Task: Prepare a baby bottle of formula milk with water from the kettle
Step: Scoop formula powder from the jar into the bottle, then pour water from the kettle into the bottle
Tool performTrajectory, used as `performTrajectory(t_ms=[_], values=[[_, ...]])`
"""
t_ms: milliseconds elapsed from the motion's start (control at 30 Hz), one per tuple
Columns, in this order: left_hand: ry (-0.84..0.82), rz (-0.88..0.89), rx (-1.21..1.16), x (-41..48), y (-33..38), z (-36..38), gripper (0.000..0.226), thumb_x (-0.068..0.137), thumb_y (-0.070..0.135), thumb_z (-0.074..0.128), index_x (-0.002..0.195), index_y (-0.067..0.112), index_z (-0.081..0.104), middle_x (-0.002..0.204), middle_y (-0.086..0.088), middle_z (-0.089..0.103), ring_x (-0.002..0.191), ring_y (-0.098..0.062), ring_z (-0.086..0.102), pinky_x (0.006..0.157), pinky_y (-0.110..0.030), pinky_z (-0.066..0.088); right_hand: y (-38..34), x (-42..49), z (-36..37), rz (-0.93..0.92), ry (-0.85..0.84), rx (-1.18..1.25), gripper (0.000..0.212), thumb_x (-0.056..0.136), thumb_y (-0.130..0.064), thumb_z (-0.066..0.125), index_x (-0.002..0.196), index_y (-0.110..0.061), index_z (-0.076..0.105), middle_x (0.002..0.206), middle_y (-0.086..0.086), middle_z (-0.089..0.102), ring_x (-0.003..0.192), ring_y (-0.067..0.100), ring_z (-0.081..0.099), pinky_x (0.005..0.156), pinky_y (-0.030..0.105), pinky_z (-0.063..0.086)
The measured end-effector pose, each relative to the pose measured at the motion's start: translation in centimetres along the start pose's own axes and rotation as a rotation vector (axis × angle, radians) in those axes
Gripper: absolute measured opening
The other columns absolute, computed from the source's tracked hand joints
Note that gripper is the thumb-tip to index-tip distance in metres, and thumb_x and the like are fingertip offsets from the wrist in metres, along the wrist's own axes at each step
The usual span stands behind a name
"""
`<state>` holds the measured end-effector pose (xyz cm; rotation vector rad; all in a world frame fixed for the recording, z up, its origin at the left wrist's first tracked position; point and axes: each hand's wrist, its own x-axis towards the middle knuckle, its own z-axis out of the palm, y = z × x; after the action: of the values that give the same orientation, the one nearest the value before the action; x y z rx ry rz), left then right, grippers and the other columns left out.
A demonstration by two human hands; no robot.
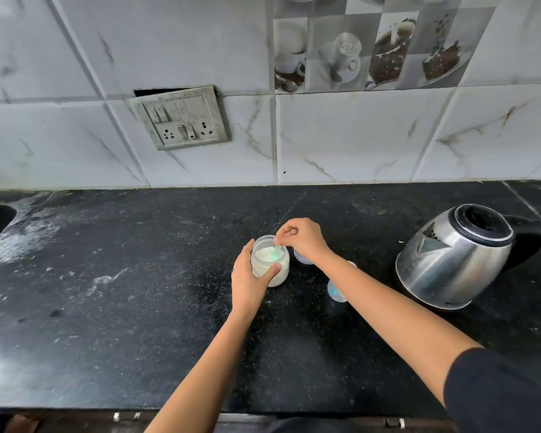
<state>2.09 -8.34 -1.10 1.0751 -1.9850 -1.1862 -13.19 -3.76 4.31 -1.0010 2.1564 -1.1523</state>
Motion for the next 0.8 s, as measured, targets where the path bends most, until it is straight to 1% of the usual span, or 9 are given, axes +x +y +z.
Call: performTrajectory(t_ms=[67, 167, 267, 333, 467, 567, 633, 700, 800], values=[[-0.005, -0.001, -0.005, -0.1, 0.1, 0.0, 0.081, 0.074, 0.03, 0.08, 0.143, 0.021, 0.038, 0.142, 0.004, 0.048, 0.128, -0.014, 0.045, 0.107, -0.038, 0.039, 0.3, 0.0, -0.2, 0.014, 0.039, 0.022, 0.017, 0.075, -0.019, 0.081, 0.086, -0.01, 0.072, 0.08, -0.002, 0.071, 0.075, 0.008, 0.064, 0.075, 0.021, 0.052], [0.016, -0.005, -0.019, -0.4, 0.5, 0.2, 0.087, 0.073, 0.03, 0.081, 0.146, 0.021, 0.033, 0.147, 0.005, 0.041, 0.134, -0.013, 0.038, 0.111, -0.039, 0.035, 0.6, -0.6, -1.2, 0.026, 0.133, 0.064, 0.019, 0.081, -0.026, 0.076, 0.091, -0.011, 0.071, 0.084, -0.005, 0.069, 0.075, 0.003, 0.06, 0.066, 0.013, 0.045], [0.08, 0.033, -0.033, -1.1, 1.5, 0.5, 0.089, 0.074, 0.031, 0.081, 0.146, 0.022, 0.03, 0.151, 0.008, 0.035, 0.14, -0.01, 0.028, 0.114, -0.036, 0.028, 0.8, -1.9, -3.1, 0.022, 0.233, 0.127, 0.014, 0.086, -0.027, 0.069, 0.093, -0.015, 0.071, 0.079, -0.012, 0.064, 0.073, 0.004, 0.058, 0.067, 0.02, 0.048], [0.09, 0.075, -0.036, -1.9, 2.4, 1.2, 0.089, 0.073, 0.03, 0.081, 0.146, 0.024, 0.03, 0.15, 0.009, 0.035, 0.139, -0.008, 0.028, 0.114, -0.031, 0.026, 1.2, -3.5, -4.8, 0.003, 0.312, 0.17, 0.01, 0.087, -0.026, 0.068, 0.092, -0.018, 0.071, 0.078, -0.013, 0.064, 0.074, 0.004, 0.061, 0.071, 0.026, 0.053], [0.003, 0.101, -0.099, -3.5, 4.3, 3.1, 0.086, 0.074, 0.027, 0.082, 0.143, 0.028, 0.031, 0.147, 0.013, 0.038, 0.133, -0.002, 0.033, 0.109, -0.02, 0.026, 2.6, -7.4, -8.8, -0.177, 0.527, 0.28, 0.01, 0.091, -0.025, 0.062, 0.085, -0.025, 0.07, 0.086, -0.011, 0.071, 0.08, 0.01, 0.065, 0.074, 0.03, 0.053], [-0.079, 0.091, -0.125, -4.6, 5.4, 5.0, 0.087, 0.074, 0.026, 0.082, 0.145, 0.025, 0.031, 0.147, 0.014, 0.037, 0.132, 0.005, 0.028, 0.105, -0.01, 0.021, 3.8, -9.8, -12.2, -0.327, 0.681, 0.242, 0.011, 0.093, -0.019, 0.059, 0.089, -0.018, 0.069, 0.09, 0.001, 0.07, 0.084, 0.015, 0.065, 0.075, 0.031, 0.053], [-0.111, 0.086, -0.124, -5.4, 5.9, 6.4, 0.089, 0.073, 0.027, 0.082, 0.146, 0.022, 0.031, 0.148, 0.013, 0.036, 0.133, 0.005, 0.028, 0.101, -0.002, 0.019, 4.5, -11.0, -14.7, -0.399, 0.784, 0.164, 0.015, 0.094, -0.018, 0.057, 0.09, -0.011, 0.069, 0.089, 0.003, 0.067, 0.082, 0.01, 0.062, 0.072, 0.026, 0.049], [-0.152, 0.058, -0.123, -6.0, 6.1, 7.7, 0.092, 0.072, 0.028, 0.083, 0.147, 0.021, 0.029, 0.149, 0.011, 0.036, 0.132, 0.005, 0.028, 0.102, -0.004, 0.019, 5.4, -11.9, -17.3, -0.442, 0.885, 0.087, 0.022, 0.096, -0.023, 0.055, 0.089, -0.006, 0.069, 0.089, 0.002, 0.064, 0.082, 0.007, 0.059, 0.074, 0.022, 0.046], [-0.211, 0.018, -0.085, -6.7, 5.8, 9.4, 0.097, 0.07, 0.031, 0.084, 0.148, 0.021, 0.027, 0.15, 0.009, 0.036, 0.131, 0.004, 0.027, 0.106, -0.017, 0.022, 7.7, -12.9, -20.8, -0.459, 1.032, 0.013, 0.026, 0.097, -0.022, 0.054, 0.091, -0.001, 0.067, 0.093, 0.008, 0.06, 0.083, 0.005, 0.056, 0.072, 0.018, 0.045]])
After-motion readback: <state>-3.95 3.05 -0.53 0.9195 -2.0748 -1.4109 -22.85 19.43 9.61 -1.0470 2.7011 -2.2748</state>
